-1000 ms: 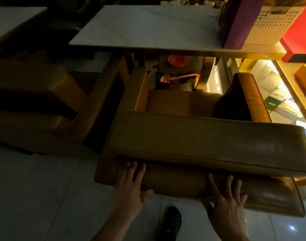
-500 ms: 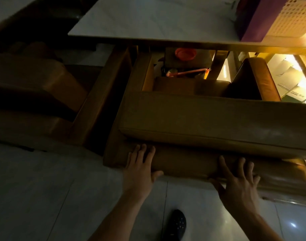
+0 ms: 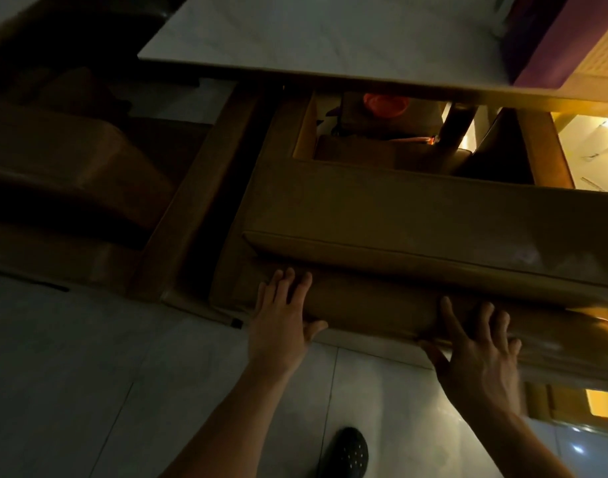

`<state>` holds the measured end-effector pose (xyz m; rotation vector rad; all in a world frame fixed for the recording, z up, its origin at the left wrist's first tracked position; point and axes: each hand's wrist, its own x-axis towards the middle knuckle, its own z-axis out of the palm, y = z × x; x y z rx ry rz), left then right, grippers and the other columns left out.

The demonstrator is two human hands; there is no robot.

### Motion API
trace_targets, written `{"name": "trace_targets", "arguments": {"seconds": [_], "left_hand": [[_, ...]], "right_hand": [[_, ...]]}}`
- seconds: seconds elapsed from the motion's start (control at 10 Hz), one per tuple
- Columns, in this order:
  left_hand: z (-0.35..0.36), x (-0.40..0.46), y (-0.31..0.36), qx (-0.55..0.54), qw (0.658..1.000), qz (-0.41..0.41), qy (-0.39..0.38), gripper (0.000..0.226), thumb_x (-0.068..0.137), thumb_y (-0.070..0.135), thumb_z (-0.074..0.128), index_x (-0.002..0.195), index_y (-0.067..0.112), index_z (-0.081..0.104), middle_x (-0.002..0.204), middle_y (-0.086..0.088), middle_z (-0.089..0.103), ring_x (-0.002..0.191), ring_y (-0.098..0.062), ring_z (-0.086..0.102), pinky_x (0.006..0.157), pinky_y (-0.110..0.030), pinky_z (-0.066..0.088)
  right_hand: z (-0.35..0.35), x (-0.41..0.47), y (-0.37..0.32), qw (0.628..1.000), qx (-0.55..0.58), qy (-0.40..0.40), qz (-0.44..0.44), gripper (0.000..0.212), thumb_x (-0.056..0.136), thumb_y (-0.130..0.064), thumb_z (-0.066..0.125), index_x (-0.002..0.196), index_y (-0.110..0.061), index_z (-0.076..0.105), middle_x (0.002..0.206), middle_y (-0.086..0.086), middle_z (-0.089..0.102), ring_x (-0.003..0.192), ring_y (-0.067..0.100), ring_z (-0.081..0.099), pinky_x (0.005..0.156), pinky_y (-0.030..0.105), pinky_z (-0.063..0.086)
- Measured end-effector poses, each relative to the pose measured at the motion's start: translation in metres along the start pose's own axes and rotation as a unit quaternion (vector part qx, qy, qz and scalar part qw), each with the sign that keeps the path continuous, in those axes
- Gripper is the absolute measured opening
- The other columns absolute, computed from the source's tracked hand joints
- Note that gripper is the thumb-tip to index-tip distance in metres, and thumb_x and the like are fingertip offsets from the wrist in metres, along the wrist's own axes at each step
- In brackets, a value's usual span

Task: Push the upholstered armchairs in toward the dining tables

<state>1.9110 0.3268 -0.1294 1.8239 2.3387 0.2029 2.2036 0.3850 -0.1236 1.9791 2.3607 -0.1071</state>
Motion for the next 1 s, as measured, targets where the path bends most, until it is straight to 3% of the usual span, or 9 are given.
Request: {"name": "trace_targets", "arguments": {"seconds": [0.3,0.4,0.5,0.6,0.7,0.8,1.0], "left_hand": [[-0.002,-0.033,-0.004,-0.001,1.0,-0.013,-0.026,0.083,0.084,0.071,0.049,0.153,0.032,0.025,0.158,-0.003,0.031,0.147,-0.026,0.02,0.118,-0.047,0.025],[-0.009,-0.033,-0.004,-0.001,0.999,-0.01,-0.036,0.083,0.084,0.069,0.052,0.153,0.032,0.025,0.16,-0.002,0.027,0.147,-0.026,0.017,0.119,-0.046,0.025],[-0.019,-0.031,-0.002,-0.01,0.997,-0.011,-0.076,0.081,0.09,0.063,0.05,0.155,0.034,0.012,0.164,0.001,0.011,0.149,-0.022,0.002,0.121,-0.043,0.016],[-0.038,-0.029,-0.008,-0.019,0.99,0.004,-0.137,0.081,0.093,0.058,0.051,0.155,0.038,0.002,0.165,0.006,-0.001,0.15,-0.019,-0.005,0.122,-0.041,0.013],[-0.062,-0.031,-0.019,-0.027,0.981,0.02,-0.192,0.078,0.093,0.06,0.051,0.155,0.039,0.009,0.165,0.008,0.0,0.15,-0.021,0.002,0.118,-0.044,0.019],[-0.088,-0.046,-0.028,-0.04,0.979,0.016,-0.199,0.078,0.09,0.065,0.051,0.154,0.038,0.016,0.163,0.006,0.012,0.148,-0.022,0.015,0.115,-0.046,0.03],[-0.144,-0.078,-0.045,-0.052,0.969,0.053,-0.235,0.08,0.087,0.068,0.054,0.153,0.039,0.018,0.162,0.007,0.018,0.146,-0.02,0.023,0.114,-0.045,0.031]], "right_hand": [[0.0,-0.03,-0.006,0.998,-0.02,-0.056,0.024,0.083,0.082,-0.07,0.046,0.154,-0.032,0.031,0.155,0.03,0.025,0.141,0.052,0.018,0.104,0.066,0.035],[-0.002,-0.034,-0.01,0.997,-0.014,-0.07,0.029,0.083,0.081,-0.07,0.049,0.153,-0.032,0.032,0.154,0.031,0.026,0.141,0.053,0.019,0.102,0.066,0.034],[-0.008,-0.031,-0.008,0.997,-0.006,-0.071,0.025,0.084,0.079,-0.072,0.048,0.152,-0.032,0.036,0.15,0.03,0.03,0.137,0.052,0.024,0.096,0.064,0.041],[-0.025,-0.034,-0.003,0.991,-0.003,-0.13,0.017,0.089,0.083,-0.079,0.039,0.157,-0.041,0.007,0.16,0.02,0.012,0.146,0.043,0.012,0.109,0.056,0.037],[-0.055,-0.047,-0.004,0.991,0.036,-0.127,0.028,0.093,0.078,-0.083,0.031,0.156,-0.037,0.01,0.154,0.009,0.03,0.142,0.03,0.027,0.109,0.044,0.041],[-0.081,-0.072,-0.019,0.987,0.052,-0.143,0.048,0.089,0.085,-0.077,0.041,0.157,-0.034,0.013,0.157,0.008,0.031,0.145,0.028,0.028,0.11,0.04,0.039],[-0.136,-0.122,-0.053,0.987,0.062,-0.148,0.034,0.079,0.091,-0.069,0.045,0.156,-0.035,0.016,0.158,0.005,0.032,0.145,0.025,0.031,0.111,0.037,0.036]]}}
